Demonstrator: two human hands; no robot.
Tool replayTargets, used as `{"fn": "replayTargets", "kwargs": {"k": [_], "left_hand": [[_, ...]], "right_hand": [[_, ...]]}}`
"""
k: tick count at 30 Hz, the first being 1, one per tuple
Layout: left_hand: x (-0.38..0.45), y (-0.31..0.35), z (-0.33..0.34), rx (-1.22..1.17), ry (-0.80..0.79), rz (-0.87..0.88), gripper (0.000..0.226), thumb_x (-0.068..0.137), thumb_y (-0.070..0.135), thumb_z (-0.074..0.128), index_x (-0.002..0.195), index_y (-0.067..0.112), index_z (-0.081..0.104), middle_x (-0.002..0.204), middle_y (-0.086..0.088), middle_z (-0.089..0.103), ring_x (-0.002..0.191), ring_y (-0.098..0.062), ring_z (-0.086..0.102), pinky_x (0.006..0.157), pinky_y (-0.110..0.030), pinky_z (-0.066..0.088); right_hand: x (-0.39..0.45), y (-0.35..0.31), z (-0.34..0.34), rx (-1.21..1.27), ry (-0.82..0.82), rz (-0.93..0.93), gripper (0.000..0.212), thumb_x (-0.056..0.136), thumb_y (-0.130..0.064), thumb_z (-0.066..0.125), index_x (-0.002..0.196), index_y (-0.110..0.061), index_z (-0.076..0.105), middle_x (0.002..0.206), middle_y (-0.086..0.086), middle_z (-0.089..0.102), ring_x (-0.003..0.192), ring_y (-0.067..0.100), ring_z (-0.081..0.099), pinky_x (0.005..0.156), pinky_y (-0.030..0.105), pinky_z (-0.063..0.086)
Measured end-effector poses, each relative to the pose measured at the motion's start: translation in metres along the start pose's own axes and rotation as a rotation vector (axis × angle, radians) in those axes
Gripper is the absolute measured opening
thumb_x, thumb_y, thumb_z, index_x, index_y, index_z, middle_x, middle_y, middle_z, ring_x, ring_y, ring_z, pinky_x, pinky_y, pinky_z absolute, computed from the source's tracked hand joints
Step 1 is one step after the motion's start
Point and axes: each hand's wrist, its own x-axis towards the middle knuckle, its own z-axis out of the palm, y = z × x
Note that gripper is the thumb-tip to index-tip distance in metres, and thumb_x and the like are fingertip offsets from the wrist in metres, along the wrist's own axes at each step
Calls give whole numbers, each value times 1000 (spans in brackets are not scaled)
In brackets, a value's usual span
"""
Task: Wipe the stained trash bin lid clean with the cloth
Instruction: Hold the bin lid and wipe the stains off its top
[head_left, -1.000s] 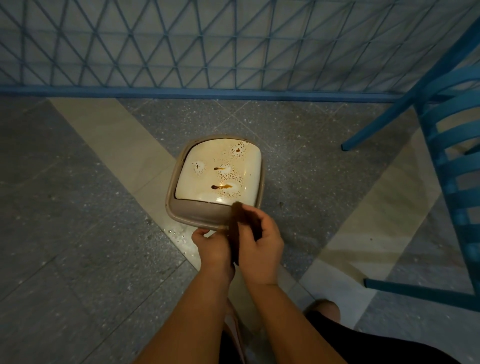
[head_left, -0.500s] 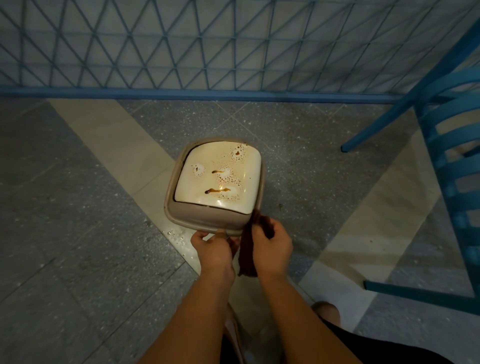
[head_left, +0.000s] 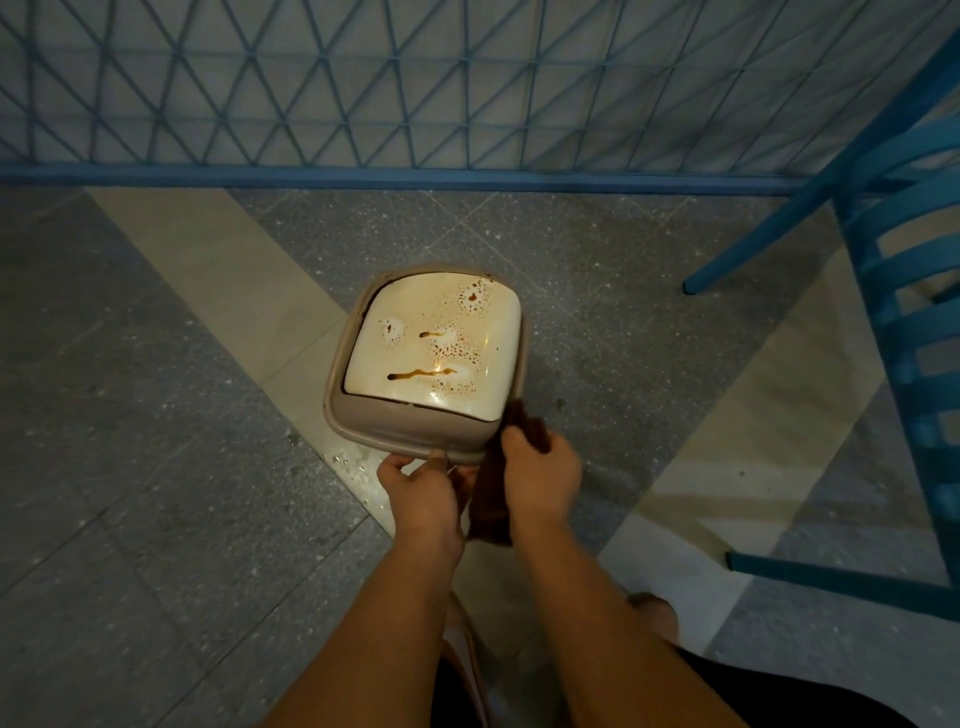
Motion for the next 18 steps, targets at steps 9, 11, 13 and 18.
{"fn": "replayTargets", "kwargs": {"k": [9, 11, 13, 18], "left_hand": [[3, -1, 0, 34, -2, 5, 29, 92, 1, 50, 102, 27, 40, 91, -14, 62, 72, -24, 62, 76, -41, 55], [5, -2, -1, 38, 11, 15, 30, 93, 1, 50, 95, 29, 40, 92, -14, 61, 73, -23, 61, 73, -34, 55], [4, -1, 0, 14, 3, -2, 29, 93, 2, 51, 93, 29, 39, 92, -15, 61, 75, -23, 62, 74, -33, 55], [0, -3, 4, 54, -62, -25, 27, 93, 1, 51, 95, 25, 39, 89, -15, 64, 78, -23, 63, 79, -32, 55]], "right_hand": [[17, -7, 4, 164, 32, 100, 7, 77, -17, 69, 81, -18, 63, 80, 4, 66, 73, 21, 65, 70, 37, 56], [28, -10, 3, 196, 44, 129, 9, 78, -19, 69, 82, -21, 61, 81, 3, 65, 77, 23, 65, 74, 39, 57], [22, 6, 3, 136, 44, 147, 9, 78, -22, 69, 84, -20, 61, 86, 6, 67, 80, 24, 66, 79, 43, 56], [-18, 58, 4, 211, 112, 206, 13, 80, -27, 69, 92, -21, 67, 90, 1, 71, 84, 20, 67, 83, 44, 55]]}}
